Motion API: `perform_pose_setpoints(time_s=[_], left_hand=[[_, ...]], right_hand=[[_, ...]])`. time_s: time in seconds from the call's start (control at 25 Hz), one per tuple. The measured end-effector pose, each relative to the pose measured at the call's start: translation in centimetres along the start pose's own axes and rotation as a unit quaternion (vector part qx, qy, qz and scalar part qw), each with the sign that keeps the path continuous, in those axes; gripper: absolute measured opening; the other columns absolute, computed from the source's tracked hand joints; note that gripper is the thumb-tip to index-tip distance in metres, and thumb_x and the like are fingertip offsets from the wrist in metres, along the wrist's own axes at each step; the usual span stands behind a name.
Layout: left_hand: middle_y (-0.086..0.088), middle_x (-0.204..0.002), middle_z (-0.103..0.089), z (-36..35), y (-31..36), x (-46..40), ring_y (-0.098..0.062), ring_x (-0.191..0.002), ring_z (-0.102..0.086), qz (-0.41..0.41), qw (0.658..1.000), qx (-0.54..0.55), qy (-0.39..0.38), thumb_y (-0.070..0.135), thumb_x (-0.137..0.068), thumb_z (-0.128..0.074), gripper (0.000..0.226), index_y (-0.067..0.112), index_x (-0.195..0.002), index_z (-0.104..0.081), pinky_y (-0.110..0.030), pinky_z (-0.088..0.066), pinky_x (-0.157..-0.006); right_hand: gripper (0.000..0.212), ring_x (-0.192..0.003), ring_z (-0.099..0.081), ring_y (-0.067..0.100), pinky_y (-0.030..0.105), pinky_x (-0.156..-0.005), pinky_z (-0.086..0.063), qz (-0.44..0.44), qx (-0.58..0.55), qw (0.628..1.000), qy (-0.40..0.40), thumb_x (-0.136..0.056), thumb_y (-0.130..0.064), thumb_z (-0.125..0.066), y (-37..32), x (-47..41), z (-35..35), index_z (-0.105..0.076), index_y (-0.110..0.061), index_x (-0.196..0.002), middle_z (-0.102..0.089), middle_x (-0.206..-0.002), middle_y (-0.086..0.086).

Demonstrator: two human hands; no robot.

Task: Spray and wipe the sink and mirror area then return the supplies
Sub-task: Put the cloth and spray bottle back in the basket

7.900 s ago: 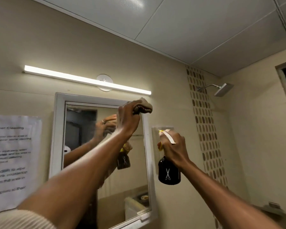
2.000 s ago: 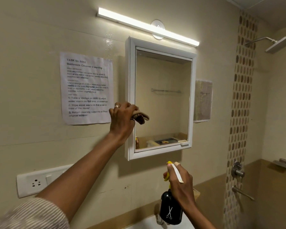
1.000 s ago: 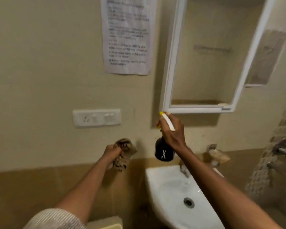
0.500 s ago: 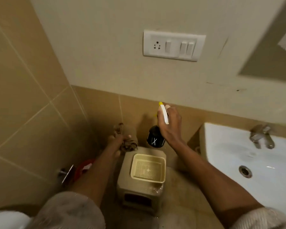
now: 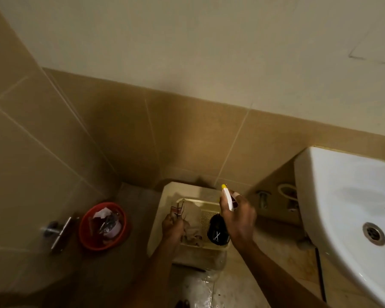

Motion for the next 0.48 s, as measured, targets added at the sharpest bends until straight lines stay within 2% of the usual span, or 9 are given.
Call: perform_pose_setpoints(time_s=[0.04,0.08,0.16,0.28,0.36,0.48], left_hand=[[-0.028,-0.118,-0.066,-0.5,-0.4,-1.2,-0.037,-0.086,-0.067,0.000,1.000,-0.002,0.004,-0.003,-0.089,-0.053,0.035,0.003,-0.123,-0.059,-0.044,-0.057,-0.072],[-0.029,-0.120,-0.065,-1.1,-0.7,-2.2,-0.030,-0.074,-0.064,0.000,1.000,0.000,0.004,-0.003,-0.089,-0.052,0.036,0.003,-0.125,-0.059,-0.036,-0.053,-0.062],[-0.027,-0.107,-0.069,-2.1,-1.4,-4.1,-0.017,-0.059,-0.054,0.001,1.000,0.004,0.003,-0.003,-0.091,-0.051,0.037,0.007,-0.125,-0.059,-0.025,-0.042,-0.051],[-0.015,-0.083,-0.067,-3.1,-2.3,-5.9,-0.020,-0.060,-0.058,-0.009,1.000,-0.005,0.000,0.012,-0.101,-0.045,0.026,0.009,-0.121,-0.061,-0.026,-0.043,-0.053],[-0.015,-0.084,-0.068,-3.6,-3.1,-6.7,-0.024,-0.066,-0.061,-0.003,1.000,-0.006,-0.005,0.018,-0.103,-0.044,0.026,0.008,-0.121,-0.060,-0.028,-0.046,-0.056],[-0.011,-0.088,-0.069,-3.9,-3.9,-7.2,-0.027,-0.075,-0.065,-0.003,1.000,-0.014,-0.006,0.023,-0.104,-0.043,0.029,0.009,-0.125,-0.057,-0.037,-0.054,-0.068]], right_hand=[[0.033,-0.083,-0.075,0.025,0.032,-0.069,-0.054,-0.015,0.004,1.000,-0.003,-0.098,-0.029,-0.072,1.1,-0.2,-0.7,-0.079,-0.008,-0.122,-0.082,-0.097,0.011],[0.035,-0.085,-0.077,0.025,0.032,-0.071,-0.057,-0.031,0.008,0.999,-0.014,-0.098,-0.028,-0.073,2.0,-0.3,-1.5,-0.078,-0.007,-0.125,-0.083,-0.100,0.012],[0.033,-0.085,-0.078,0.026,0.032,-0.070,-0.059,-0.054,0.027,0.997,-0.045,-0.096,-0.025,-0.075,3.8,-0.3,-3.3,-0.078,-0.004,-0.122,-0.083,-0.098,0.013],[0.023,-0.082,-0.078,0.024,0.016,-0.059,-0.046,-0.063,0.029,0.997,-0.044,-0.094,-0.019,-0.078,5.3,-0.4,-4.3,-0.080,-0.006,-0.112,-0.084,-0.094,0.010],[0.019,-0.078,-0.077,0.022,0.010,-0.059,-0.041,-0.059,0.022,0.997,-0.039,-0.093,-0.018,-0.079,5.7,-0.5,-4.7,-0.081,-0.007,-0.109,-0.083,-0.091,0.008],[0.018,-0.073,-0.073,0.016,0.012,-0.060,-0.045,-0.073,0.019,0.996,-0.046,-0.092,-0.019,-0.081,6.3,-0.3,-5.6,-0.079,-0.008,-0.106,-0.080,-0.088,0.005]])
Point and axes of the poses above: each hand's wrist, its own x-axis away from the middle knuckle, its own z-axis out of the back of the hand, y = z × x, the point moved 8 cm from there along -x, towards the middle knuckle
